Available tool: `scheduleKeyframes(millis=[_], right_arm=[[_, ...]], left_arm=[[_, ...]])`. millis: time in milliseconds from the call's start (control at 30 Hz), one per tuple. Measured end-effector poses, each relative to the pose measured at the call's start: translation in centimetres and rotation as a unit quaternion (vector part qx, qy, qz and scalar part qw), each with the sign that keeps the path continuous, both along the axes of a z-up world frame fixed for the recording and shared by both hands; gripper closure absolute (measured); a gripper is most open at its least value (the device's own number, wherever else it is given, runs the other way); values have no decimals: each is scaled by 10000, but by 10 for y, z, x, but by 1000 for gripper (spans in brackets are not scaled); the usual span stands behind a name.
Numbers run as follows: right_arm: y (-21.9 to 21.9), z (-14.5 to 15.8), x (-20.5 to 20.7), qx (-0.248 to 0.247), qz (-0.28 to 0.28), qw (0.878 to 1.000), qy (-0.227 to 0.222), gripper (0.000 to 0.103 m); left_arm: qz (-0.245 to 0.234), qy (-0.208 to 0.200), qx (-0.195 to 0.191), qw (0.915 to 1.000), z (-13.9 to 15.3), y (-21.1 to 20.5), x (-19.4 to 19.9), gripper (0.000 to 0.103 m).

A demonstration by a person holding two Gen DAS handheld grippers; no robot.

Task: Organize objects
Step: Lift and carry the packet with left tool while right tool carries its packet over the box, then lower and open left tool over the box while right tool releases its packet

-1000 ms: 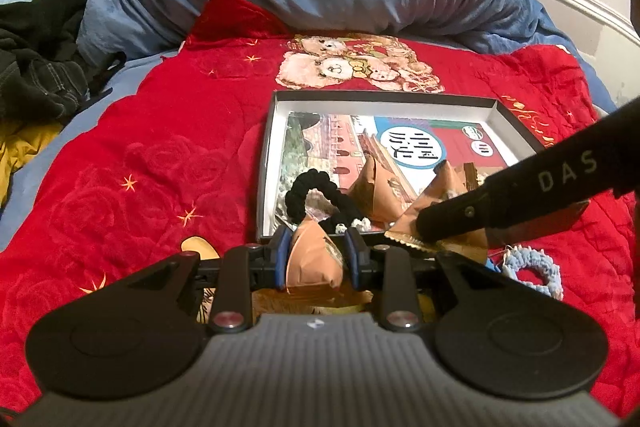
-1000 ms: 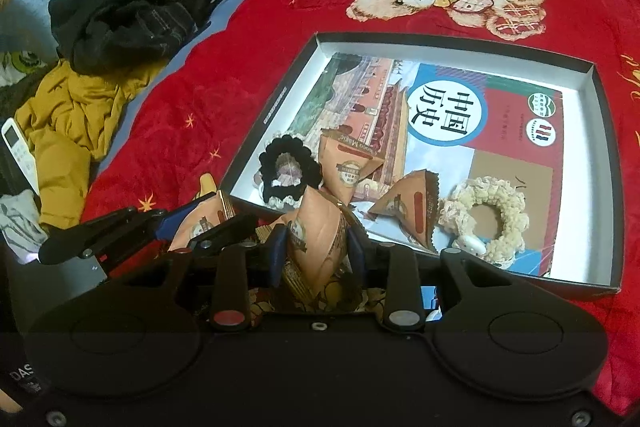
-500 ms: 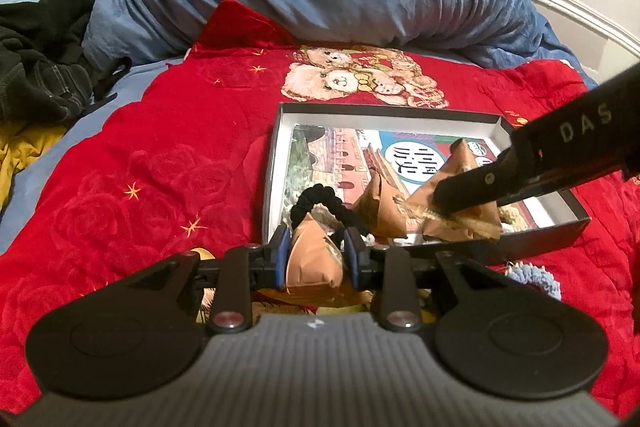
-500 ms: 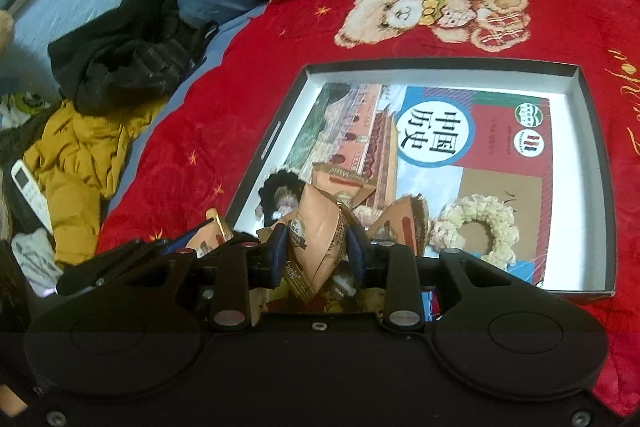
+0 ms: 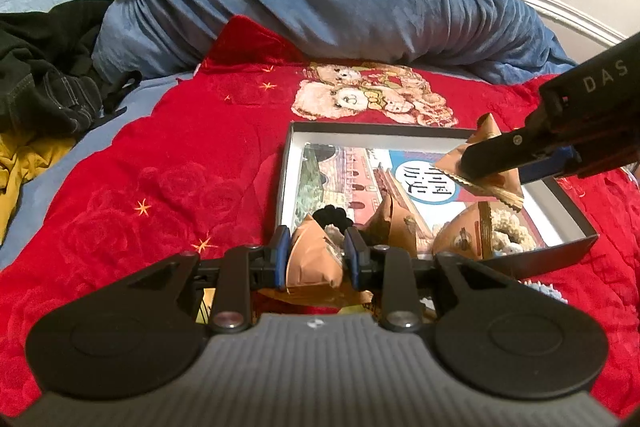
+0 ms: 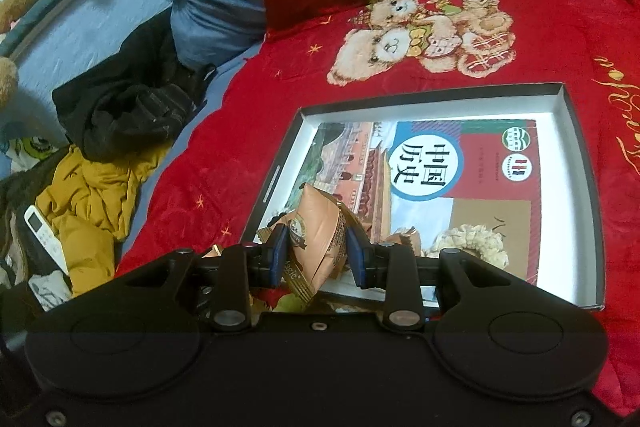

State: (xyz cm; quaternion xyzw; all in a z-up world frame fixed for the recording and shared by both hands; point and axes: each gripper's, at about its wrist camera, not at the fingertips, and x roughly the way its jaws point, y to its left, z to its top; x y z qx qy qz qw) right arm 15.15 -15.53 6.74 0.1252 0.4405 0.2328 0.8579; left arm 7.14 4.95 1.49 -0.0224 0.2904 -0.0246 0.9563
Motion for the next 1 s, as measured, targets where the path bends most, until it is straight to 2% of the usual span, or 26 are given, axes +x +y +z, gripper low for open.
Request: scheduleKeyframes(millis=[200, 433, 667, 833, 900, 1000], right_arm=[[-4, 1, 2, -39, -144, 9997, -196, 72], [1, -5, 7, -43, -108, 9999, -128, 72], [4, -15, 10, -91, -128, 9999, -2, 72], [2, -17, 14, -124, -219, 9997, -30, 72], [0, -18, 18, -87, -324, 9994, -24, 72], [-2, -19, 25, -43, -443, 9990, -26, 72]], left_arm=[[69, -136, -102, 9998, 1, 2, 4, 69], [222, -58, -143, 9996, -2, 6, 15, 69], [252, -179, -272, 9992, 2, 13, 25, 69], [437, -205, -215, 9986, -3, 20, 34, 69], [427, -111, -385, 9983, -4, 27, 41, 69], [297, 1, -888, 9956, -4, 42, 50, 69]])
